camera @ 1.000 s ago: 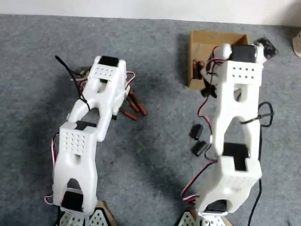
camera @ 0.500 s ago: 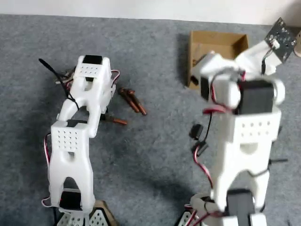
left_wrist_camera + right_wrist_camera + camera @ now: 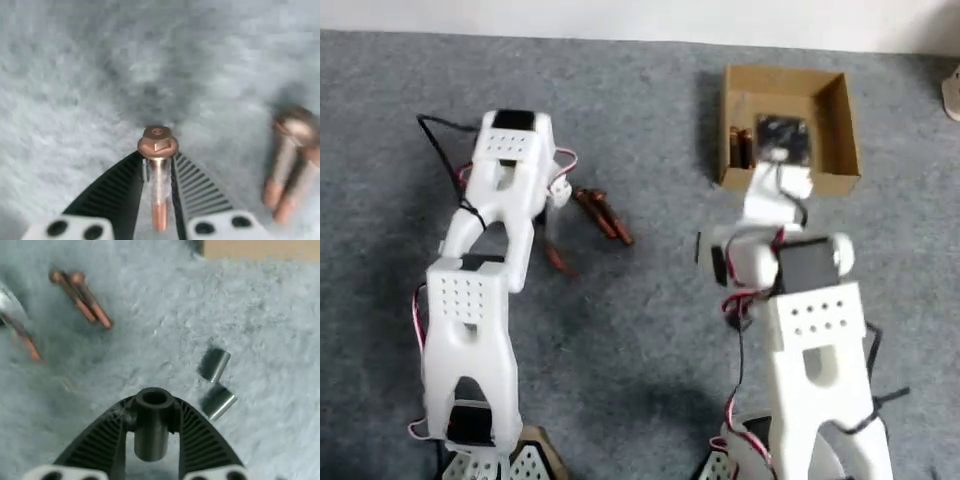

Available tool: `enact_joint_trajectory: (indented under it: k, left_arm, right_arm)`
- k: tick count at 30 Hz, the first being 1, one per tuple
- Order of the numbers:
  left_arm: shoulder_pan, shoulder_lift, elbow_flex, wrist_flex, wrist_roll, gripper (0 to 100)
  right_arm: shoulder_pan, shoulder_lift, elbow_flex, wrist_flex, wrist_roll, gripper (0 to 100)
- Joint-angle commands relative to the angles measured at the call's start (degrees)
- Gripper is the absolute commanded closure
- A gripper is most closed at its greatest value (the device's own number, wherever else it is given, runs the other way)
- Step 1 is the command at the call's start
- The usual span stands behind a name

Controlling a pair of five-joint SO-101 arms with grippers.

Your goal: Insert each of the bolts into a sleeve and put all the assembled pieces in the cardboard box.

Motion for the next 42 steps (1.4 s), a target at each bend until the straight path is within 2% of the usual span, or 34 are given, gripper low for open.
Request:
enact_joint_trajectory:
  k: [1,4,11,21,25,29,33,36,39,42]
  left_arm:
    - [1.36,-9.27,-4.53,1.05,-7.12,100]
    - [1.45,-12.00,-4.53,0.62,-5.80,100]
    - [2.77,-15.96,-4.53,0.70,-4.57,100]
    - [12.26,-25.45,-4.44,0.62,-4.66,100]
    - [15.78,-27.47,-4.26,-0.09,-4.92,100]
    - [18.68,-28.18,-5.14,-0.18,-7.91,100]
    - [19.03,-31.43,-5.67,-0.53,-8.35,100]
    - [18.95,-34.15,-5.49,-3.34,-11.43,100]
    - [19.30,-36.26,-5.49,-5.71,-11.96,100]
    - [21.58,-37.05,-5.49,-6.77,-11.96,100]
  right_arm:
    - [-0.92,-8.84,9.71,-9.27,10.02,99.4]
    - [-1.10,-16.66,19.12,-19.30,14.95,99.4]
    - [-1.80,-32.13,43.38,-42.68,15.03,99.4]
    - [-1.89,-55.96,68.79,-62.20,14.95,99.4]
    - [-1.89,-65.01,77.49,-62.02,14.77,99.4]
    - [-1.89,-62.90,77.41,-61.23,8.97,99.4]
    - [-1.89,-62.81,77.49,-61.14,3.16,99.4]
    - [-1.89,-62.29,77.49,-60.79,-1.05,99.4]
    - [-2.95,-62.29,77.49,-56.75,-5.45,99.4]
    - [-5.23,-62.29,77.49,-51.47,-6.42,99.4]
